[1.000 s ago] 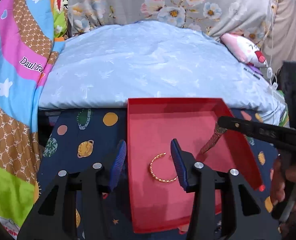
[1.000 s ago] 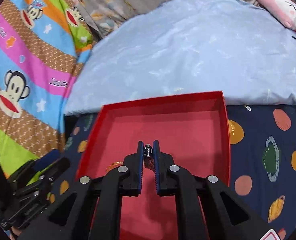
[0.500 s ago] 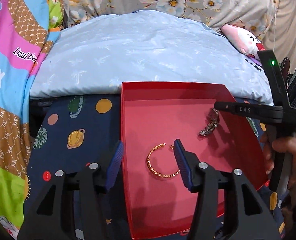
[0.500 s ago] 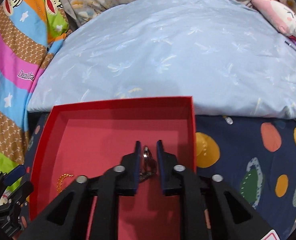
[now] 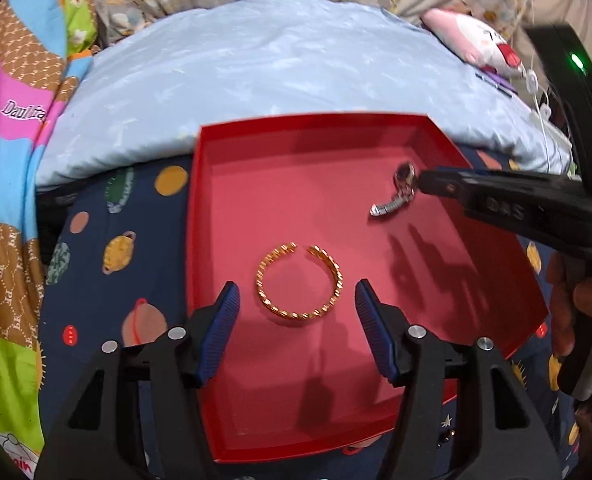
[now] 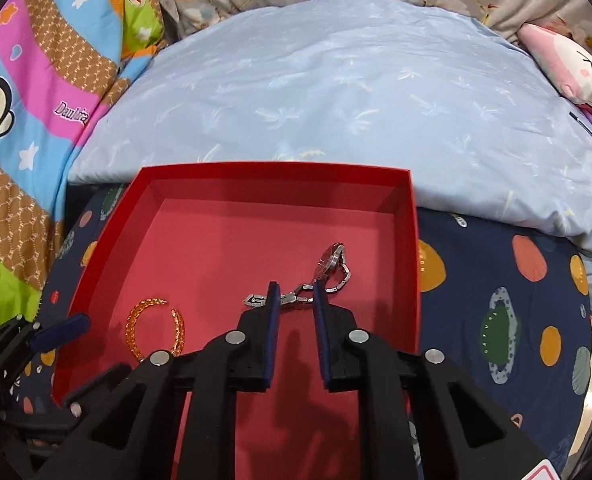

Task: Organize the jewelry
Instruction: 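Carry both into the red tray and open the left then right tool, then move the left tool back and grasp the pearl necklace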

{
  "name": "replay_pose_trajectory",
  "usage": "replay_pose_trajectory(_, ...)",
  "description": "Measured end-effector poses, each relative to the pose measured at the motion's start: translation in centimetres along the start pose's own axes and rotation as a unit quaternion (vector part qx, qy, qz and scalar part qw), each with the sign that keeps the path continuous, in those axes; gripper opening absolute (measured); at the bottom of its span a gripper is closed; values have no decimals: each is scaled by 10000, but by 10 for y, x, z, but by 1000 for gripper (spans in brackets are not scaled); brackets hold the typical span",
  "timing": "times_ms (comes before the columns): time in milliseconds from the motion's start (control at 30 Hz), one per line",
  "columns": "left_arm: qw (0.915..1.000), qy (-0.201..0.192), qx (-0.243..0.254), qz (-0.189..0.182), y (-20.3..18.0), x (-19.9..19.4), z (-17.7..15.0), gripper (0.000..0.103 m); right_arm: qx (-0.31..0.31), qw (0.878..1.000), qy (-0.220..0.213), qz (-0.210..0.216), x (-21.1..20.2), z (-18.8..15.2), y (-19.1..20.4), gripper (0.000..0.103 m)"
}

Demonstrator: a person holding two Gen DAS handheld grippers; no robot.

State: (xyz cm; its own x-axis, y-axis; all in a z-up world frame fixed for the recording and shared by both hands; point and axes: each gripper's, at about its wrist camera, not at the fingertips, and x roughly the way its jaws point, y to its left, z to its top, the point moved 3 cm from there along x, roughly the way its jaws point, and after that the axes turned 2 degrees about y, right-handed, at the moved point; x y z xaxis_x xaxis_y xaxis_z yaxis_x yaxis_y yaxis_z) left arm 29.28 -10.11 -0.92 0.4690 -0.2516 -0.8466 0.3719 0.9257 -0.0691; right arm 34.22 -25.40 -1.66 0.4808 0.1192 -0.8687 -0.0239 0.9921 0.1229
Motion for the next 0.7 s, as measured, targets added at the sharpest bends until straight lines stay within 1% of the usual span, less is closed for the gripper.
replay_pose_trajectory(67, 9999, 126, 42, 15, -4, 6, -1, 58, 67, 9998, 158, 53, 9, 1, 0, 8)
replay_pose_trajectory(133, 9998, 164, 69, 45, -5, 10, -2, 58, 117, 9994, 308, -36, 19, 2, -3, 6)
replay_pose_trajectory(200, 9997, 221, 79, 106, -5, 14, -2, 58, 156, 9990, 403, -65, 23, 1, -6, 0)
replay_pose_trajectory(300, 9995, 258, 47, 163, -2, 19, -3, 58, 47, 9987, 402, -300, 19, -2, -7, 0)
replay_pose_trajectory(400, 9992, 298, 62, 265, -1, 23, -1, 58, -93, 9960, 471, -759, 21, -4, -9, 0)
replay_pose_trajectory(467, 9990, 323, 28, 305, -1, 26, 2, 58, -63, 9960, 464, -763, 20, -5, -11, 0)
replay_pose_trajectory(533, 9988, 348, -46, 330, 1, 29, 5, 58, 3, 9962, 355, -790, 13, -5, -13, 0)
replay_pose_trajectory(600, 9988, 312, -150, 352, 5, 33, 12, 58, 115, 9982, 141, -571, -1, -6, -13, 0)
replay_pose_trajectory(700, 9988, 218, -347, 285, 12, 29, 22, 58, 176, 9986, -137, -484, -26, -10, -13, 0)
